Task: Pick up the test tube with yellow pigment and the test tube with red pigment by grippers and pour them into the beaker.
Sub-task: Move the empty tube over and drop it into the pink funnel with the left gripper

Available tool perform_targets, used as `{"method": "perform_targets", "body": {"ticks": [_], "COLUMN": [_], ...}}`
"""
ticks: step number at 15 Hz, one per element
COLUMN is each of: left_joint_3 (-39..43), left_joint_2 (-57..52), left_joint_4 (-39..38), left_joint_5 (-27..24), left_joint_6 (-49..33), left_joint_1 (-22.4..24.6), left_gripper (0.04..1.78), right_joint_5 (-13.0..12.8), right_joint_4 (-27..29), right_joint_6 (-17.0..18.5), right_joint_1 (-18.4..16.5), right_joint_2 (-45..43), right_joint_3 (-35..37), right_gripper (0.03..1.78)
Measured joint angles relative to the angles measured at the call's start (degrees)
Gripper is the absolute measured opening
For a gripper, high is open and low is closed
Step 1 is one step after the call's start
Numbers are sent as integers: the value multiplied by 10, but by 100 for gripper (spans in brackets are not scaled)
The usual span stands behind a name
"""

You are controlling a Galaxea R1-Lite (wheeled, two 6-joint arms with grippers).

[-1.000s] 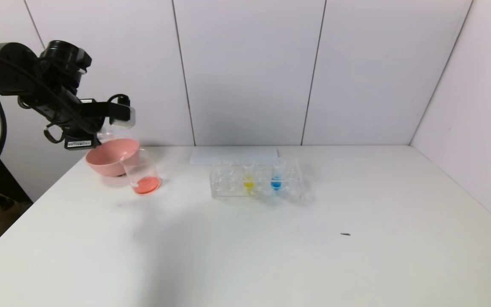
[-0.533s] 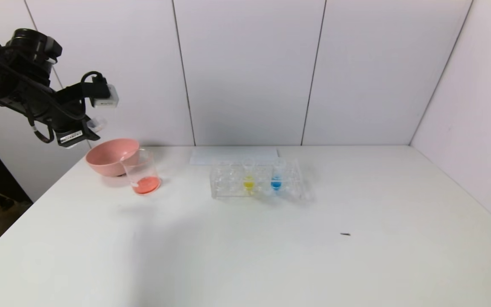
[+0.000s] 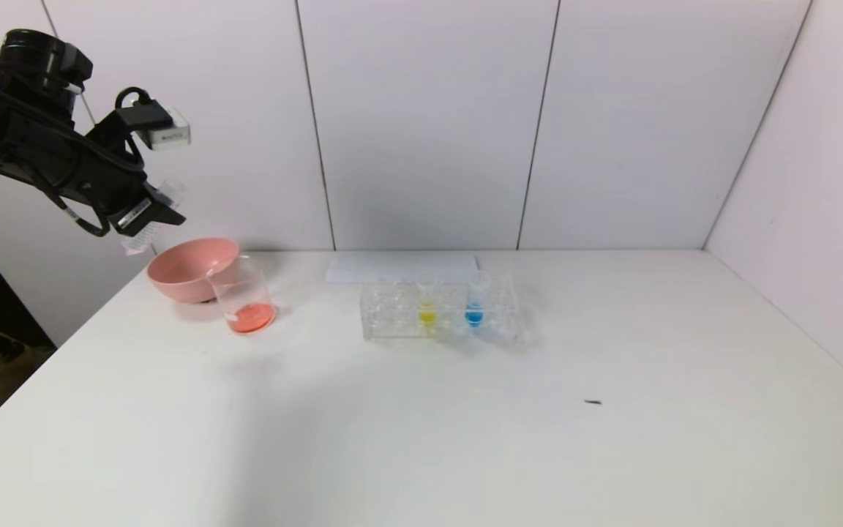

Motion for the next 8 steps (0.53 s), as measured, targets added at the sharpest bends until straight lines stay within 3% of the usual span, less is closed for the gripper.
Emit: {"method": "perform_targets", "body": {"ticks": [8], "left_joint_3": [37], "left_joint_2": [-16], "left_joint_4": [-50], "left_joint_5": [-95], "left_joint_6": [-125], "left_joint_1": [17], "left_gripper": [46], "right_joint_5": [0], "right_joint_4": [0], "right_joint_6": [0], "right_joint_1": [0], "right_joint_2": [0], "right_joint_3": [0], "right_gripper": [170]}}
